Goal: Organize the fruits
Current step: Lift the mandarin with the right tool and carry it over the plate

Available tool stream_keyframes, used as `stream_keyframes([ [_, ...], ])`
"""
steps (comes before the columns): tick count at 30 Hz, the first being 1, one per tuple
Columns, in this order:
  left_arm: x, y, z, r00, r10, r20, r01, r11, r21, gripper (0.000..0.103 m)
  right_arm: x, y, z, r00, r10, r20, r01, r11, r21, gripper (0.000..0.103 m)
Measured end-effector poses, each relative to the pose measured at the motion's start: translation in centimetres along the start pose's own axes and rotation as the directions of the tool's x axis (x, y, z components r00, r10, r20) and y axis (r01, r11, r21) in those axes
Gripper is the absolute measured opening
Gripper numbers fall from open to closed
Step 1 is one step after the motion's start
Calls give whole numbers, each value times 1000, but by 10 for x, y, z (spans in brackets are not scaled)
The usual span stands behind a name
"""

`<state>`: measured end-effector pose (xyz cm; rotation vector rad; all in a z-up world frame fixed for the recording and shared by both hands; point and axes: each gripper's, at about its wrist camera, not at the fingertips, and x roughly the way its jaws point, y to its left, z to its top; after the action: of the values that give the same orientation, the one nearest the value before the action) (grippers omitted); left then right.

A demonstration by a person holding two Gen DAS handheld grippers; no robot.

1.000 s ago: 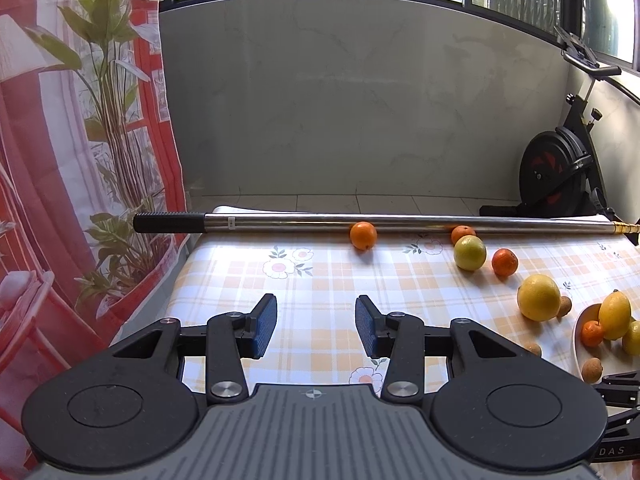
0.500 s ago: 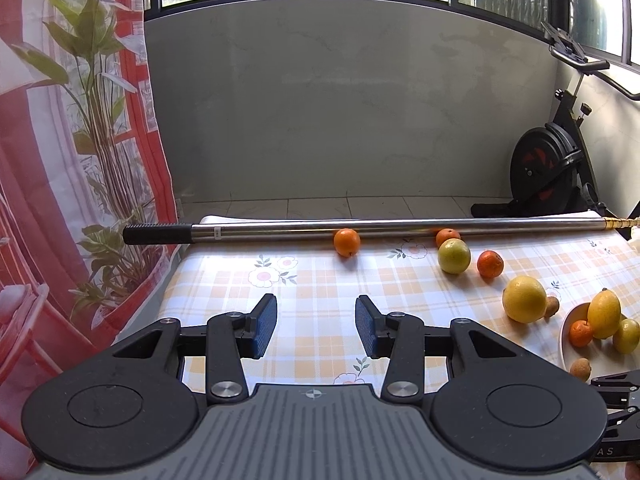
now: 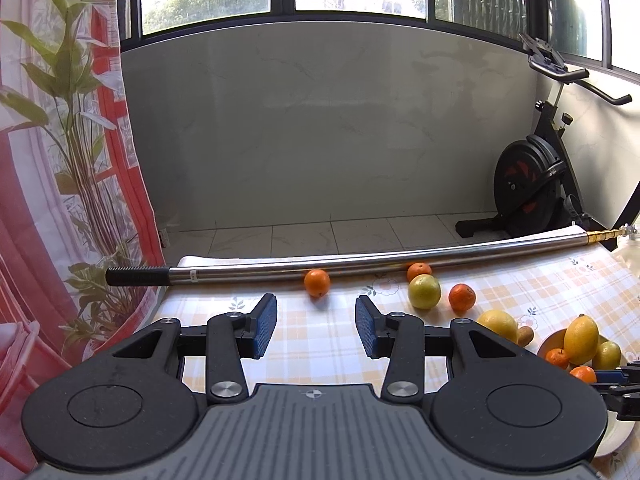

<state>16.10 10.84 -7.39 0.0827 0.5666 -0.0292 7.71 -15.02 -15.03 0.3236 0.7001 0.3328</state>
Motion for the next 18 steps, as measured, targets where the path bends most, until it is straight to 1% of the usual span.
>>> stream_keyframes([
  [7, 13, -34, 10, 999, -45, 19, 45, 999, 19, 45, -21, -30, 5, 996, -85, 27, 84, 996, 31, 39],
  [11, 25, -59, 11, 997, -80, 16, 79, 996, 40, 46, -30, -44, 4, 992, -123, 23, 122, 992, 35, 39],
  [15, 43, -82, 12, 994, -106, -6, 106, 992, 68, 46, -41, -56, 4, 988, -154, 33, 152, 987, 48, 39],
  [18, 60, -92, 16, 990, -138, -35, 140, 989, 56, 46, -49, -66, 7, 985, -162, 57, 158, 985, 67, 39],
])
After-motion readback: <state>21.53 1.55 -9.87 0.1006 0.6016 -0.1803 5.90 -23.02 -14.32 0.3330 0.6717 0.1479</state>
